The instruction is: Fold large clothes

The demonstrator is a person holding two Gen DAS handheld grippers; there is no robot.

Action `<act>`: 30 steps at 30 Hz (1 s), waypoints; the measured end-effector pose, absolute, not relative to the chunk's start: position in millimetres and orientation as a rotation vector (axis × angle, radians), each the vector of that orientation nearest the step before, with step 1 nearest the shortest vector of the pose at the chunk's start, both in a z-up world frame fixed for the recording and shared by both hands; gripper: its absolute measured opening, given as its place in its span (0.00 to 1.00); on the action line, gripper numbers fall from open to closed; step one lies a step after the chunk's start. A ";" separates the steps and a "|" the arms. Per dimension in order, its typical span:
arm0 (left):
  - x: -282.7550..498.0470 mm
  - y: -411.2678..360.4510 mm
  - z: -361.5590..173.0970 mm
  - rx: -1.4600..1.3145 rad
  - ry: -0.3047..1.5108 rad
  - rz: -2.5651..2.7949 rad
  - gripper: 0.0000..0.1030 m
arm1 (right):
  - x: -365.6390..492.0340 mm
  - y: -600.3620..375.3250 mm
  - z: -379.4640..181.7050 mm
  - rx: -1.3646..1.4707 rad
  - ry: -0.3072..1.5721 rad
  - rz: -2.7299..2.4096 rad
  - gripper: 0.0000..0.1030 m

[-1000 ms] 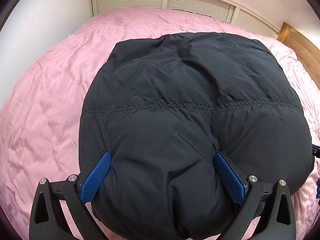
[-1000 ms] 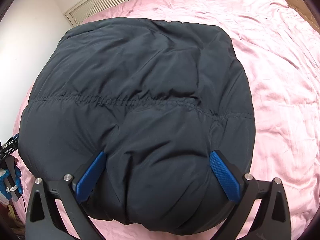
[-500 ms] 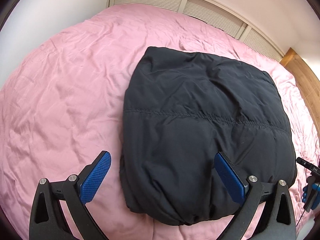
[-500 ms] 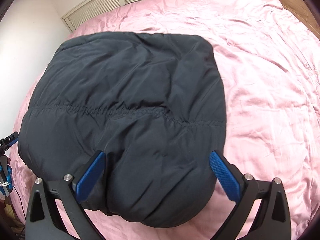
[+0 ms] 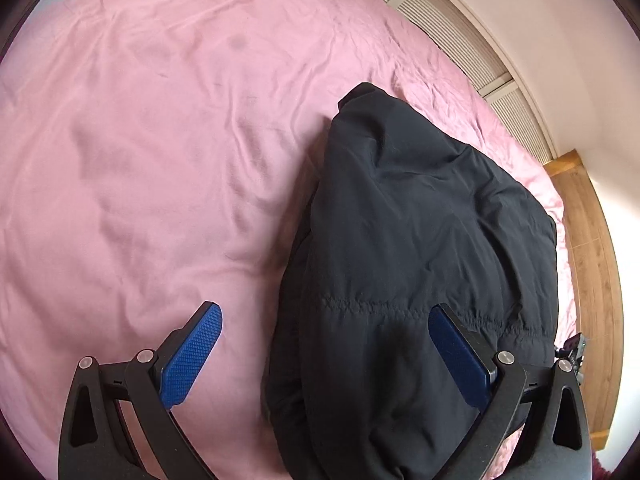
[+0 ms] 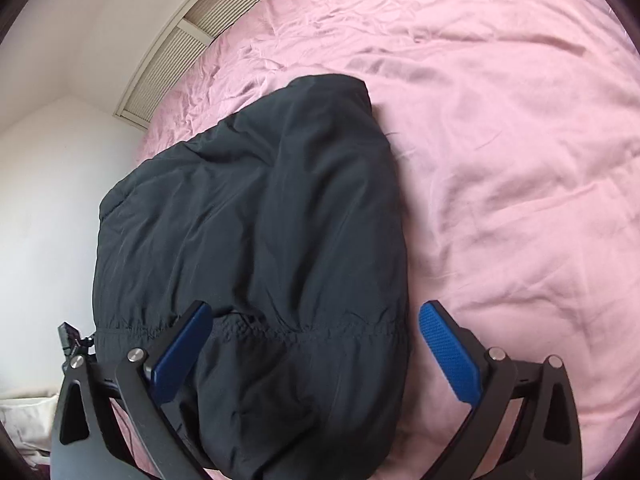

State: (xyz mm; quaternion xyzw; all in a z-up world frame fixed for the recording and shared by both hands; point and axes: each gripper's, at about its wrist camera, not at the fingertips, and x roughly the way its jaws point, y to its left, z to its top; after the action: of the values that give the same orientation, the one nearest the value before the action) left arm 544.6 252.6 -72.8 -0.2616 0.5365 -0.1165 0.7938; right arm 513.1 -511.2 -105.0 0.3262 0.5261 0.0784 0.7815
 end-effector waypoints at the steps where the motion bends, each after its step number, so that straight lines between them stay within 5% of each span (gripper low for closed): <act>1: 552.9 253.0 -77.8 -0.571 1.166 -0.262 0.98 | 516.6 -508.1 -112.5 0.720 1.144 0.187 1.00; 15: 598.1 238.7 -133.1 -0.716 1.234 -0.456 0.99 | 580.6 -474.2 -186.0 0.826 1.208 0.463 1.00; 30: 597.7 183.1 -133.8 -0.676 1.258 -0.519 0.99 | 604.2 -440.7 -197.9 0.885 1.220 0.584 1.00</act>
State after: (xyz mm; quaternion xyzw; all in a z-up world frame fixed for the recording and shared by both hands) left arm 597.7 183.1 -133.8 -0.3064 0.5703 -0.2351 0.7250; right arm 604.2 -440.7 -197.9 0.3957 0.5457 0.2613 0.6909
